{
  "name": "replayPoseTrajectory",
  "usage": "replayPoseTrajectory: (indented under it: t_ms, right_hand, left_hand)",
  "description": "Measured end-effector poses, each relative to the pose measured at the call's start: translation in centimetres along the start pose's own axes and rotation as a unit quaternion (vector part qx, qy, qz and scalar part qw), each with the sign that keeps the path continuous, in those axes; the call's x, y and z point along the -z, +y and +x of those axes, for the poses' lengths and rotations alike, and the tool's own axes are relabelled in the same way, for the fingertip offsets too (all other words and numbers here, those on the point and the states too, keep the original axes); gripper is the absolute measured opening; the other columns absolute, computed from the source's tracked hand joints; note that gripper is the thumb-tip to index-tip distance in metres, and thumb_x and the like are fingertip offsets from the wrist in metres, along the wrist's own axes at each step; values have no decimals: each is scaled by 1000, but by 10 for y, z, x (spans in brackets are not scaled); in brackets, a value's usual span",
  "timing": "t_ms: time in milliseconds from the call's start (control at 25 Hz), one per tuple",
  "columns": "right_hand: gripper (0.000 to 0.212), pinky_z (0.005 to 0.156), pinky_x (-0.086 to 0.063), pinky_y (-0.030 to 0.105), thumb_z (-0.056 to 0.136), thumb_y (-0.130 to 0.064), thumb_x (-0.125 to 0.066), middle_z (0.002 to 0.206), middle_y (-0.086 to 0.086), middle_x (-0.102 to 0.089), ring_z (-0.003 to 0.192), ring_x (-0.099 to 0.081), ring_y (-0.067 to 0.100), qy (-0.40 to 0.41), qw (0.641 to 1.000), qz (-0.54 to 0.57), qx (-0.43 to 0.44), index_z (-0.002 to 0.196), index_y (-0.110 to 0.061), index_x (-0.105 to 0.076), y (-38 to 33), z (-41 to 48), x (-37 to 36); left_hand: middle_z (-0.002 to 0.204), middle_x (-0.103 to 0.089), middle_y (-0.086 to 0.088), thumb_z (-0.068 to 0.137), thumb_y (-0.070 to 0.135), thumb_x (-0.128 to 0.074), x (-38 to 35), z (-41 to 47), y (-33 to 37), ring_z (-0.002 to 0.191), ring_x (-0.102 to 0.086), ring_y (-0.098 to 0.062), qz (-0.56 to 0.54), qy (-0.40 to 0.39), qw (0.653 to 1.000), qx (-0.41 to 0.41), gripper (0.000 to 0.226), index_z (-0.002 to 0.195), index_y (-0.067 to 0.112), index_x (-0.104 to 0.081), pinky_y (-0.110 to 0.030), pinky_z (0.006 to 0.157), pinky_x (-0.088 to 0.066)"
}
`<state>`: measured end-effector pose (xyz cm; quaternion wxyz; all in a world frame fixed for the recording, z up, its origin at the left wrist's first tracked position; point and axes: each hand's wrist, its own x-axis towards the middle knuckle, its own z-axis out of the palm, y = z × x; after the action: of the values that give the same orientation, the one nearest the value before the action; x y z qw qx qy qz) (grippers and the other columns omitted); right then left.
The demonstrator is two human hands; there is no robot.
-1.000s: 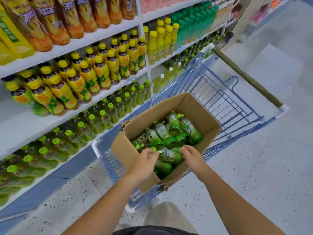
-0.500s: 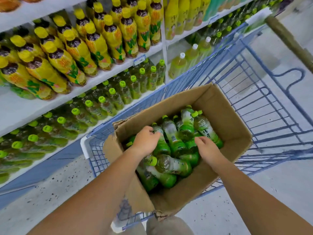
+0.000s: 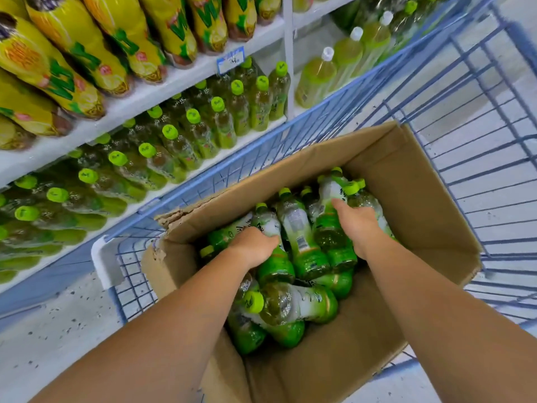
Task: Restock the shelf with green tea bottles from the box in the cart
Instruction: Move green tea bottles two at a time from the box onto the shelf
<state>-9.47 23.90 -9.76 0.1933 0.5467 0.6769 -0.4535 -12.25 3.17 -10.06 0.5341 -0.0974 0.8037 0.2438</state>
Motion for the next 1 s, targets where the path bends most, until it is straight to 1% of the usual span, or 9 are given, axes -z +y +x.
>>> replayPoseTrajectory:
  t_ms: [120, 200, 280, 400, 520, 600, 720, 880, 1000]
  right_hand:
    - [86, 101, -48, 46, 79, -50, -77, 130, 15, -55, 119, -55, 36, 19, 998, 54, -9, 140, 0, -42, -5, 2, -7]
    - [88, 89, -56, 53, 72, -41, -86, 125, 17, -59, 107, -64, 38, -20, 993, 108, -37, 138, -5, -41, -10, -5, -5]
    - [81, 73, -60, 57, 66, -31, -89, 111, 21, -66, 89, -71, 38, -70, 987, 131, -54, 130, -5, -45, -14, -14, 2]
    - [68, 73, -59, 58, 63, -28, -85, 96, 22, -74, 77, -75, 37, -148, 979, 110, -92, 122, -5, -58, -8, -33, 7]
    - [55, 74, -60, 55, 70, -25, -82, 93, 20, -76, 78, -76, 36, -168, 974, 109, -102, 117, -6, -61, 7, -64, 15]
    - [48, 73, -61, 52, 72, -20, -80, 95, 20, -74, 78, -75, 35, -161, 977, 106, -92, 113, -4, -61, 19, -81, 22]
    - [25, 69, -59, 42, 80, -14, -75, 87, 17, -70, 74, -70, 32, -147, 982, 106, -48, 97, 0, -62, 36, -111, 38]
    - [56, 84, -58, 47, 71, -34, -77, 111, 12, -62, 96, -67, 30, -132, 987, 92, -9, 117, -12, -53, 55, -141, 56]
    - [58, 82, -60, 47, 76, -30, -76, 113, 13, -62, 97, -68, 31, -134, 984, 121, 15, 124, -12, -51, 63, -167, 64]
  left_hand:
    - [104, -55, -8, 95, 47, -57, 3, 7, 12, 99, -54, -28, -10, -22, 1000, 20, 37, 114, 16, -52, -35, 93, -47]
    - [90, -49, -4, 96, 38, -59, 1, 4, 17, 92, -50, -26, -46, -10, 998, 37, 31, 110, 13, -47, -36, 91, -48]
    - [108, -55, -9, 98, 32, -61, -3, -6, 16, 89, -49, -23, -110, 0, 993, 51, 41, 128, 8, -48, -32, 80, -44]
    - [132, -53, -16, 99, 31, -61, -8, -19, 15, 89, -48, -22, -199, 33, 978, 55, 61, 148, 2, -38, -31, 78, -40]
    - [117, -55, -11, 94, 27, -69, -4, -35, 14, 98, -52, -27, -258, 53, 963, 53, 60, 142, 4, -43, -35, 83, -46]
    - [122, -58, -12, 87, 26, -76, 1, -52, 13, 107, -58, -32, -255, 56, 964, 43, 64, 139, 5, -44, -42, 93, -52]
    - [116, -60, -13, 81, 24, -80, 8, -89, 13, 103, -61, -33, -226, 67, 971, 31, 57, 125, 6, -49, -45, 90, -55]
    - [99, -70, -14, 74, 18, -82, 14, -144, 11, 86, -71, -32, -254, 64, 965, -4, 36, 104, 10, -63, -49, 81, -61]
    - [93, -76, -14, 73, 14, -83, 11, -183, 3, 81, -74, -32, -274, 80, 957, -44, 27, 98, 11, -73, -52, 78, -62]
